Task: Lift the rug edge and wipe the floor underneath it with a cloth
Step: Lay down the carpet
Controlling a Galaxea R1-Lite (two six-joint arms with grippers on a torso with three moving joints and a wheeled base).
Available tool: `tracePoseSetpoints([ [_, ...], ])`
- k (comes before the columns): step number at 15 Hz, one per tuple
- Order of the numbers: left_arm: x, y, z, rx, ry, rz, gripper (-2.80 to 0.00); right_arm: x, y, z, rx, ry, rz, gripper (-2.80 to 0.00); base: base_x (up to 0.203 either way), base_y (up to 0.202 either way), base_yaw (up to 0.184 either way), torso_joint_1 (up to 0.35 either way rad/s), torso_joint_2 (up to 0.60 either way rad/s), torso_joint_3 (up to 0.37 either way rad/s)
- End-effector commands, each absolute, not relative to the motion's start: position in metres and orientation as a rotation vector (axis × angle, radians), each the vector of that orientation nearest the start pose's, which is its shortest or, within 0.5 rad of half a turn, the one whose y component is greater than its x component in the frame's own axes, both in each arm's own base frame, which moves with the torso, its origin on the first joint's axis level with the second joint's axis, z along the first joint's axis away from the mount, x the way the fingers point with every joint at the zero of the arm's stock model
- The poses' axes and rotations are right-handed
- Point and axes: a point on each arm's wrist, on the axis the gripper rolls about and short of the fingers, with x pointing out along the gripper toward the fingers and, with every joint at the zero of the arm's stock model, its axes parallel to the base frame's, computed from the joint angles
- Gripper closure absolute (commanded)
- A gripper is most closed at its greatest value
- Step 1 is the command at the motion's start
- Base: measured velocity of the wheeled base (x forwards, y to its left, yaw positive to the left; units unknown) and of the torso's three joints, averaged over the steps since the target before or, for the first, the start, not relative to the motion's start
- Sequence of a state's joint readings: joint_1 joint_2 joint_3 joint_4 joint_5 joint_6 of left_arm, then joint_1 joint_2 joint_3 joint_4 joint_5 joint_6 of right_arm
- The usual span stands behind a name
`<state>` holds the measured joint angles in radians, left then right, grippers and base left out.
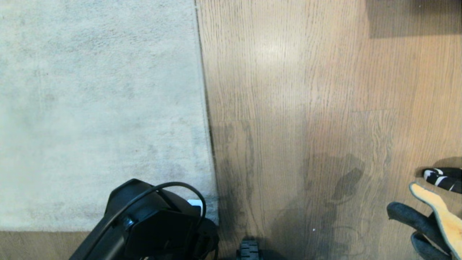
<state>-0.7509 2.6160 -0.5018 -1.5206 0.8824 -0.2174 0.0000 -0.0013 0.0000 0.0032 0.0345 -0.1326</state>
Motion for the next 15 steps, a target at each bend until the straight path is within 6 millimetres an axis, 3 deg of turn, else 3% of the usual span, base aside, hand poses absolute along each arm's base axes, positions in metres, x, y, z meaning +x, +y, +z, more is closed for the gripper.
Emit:
tracePoseSetpoints([
  [1,0.241,-0.202,-0.087,0.180,0.357,0.161,0.00,-0.023,0.001,0.075,-0.133,0.001,0.035,0.00,0.000,0.000,0.000,0.000,0.00,0.000],
  [4,0.237,-0.199,-0.071,0.169,0.344,0.159,0.00,-0.023,0.001,0.075,-0.133,0.001,0.035,0.00,0.000,0.000,0.000,0.000,0.00,0.000],
  [7,0.227,-0.190,-0.042,0.170,0.327,0.152,0.00,-0.023,0.001,0.075,-0.133,0.001,0.035,0.00,0.000,0.000,0.000,0.000,0.00,0.000],
  [12,0.196,-0.165,0.013,0.168,0.286,0.133,0.00,-0.023,0.001,0.075,-0.133,0.001,0.035,0.00,0.000,0.000,0.000,0.000,0.00,0.000],
  [15,0.170,-0.145,0.034,0.179,0.282,0.128,0.00,-0.023,0.001,0.075,-0.133,0.001,0.035,0.00,0.000,0.000,0.000,0.000,0.00,0.000],
])
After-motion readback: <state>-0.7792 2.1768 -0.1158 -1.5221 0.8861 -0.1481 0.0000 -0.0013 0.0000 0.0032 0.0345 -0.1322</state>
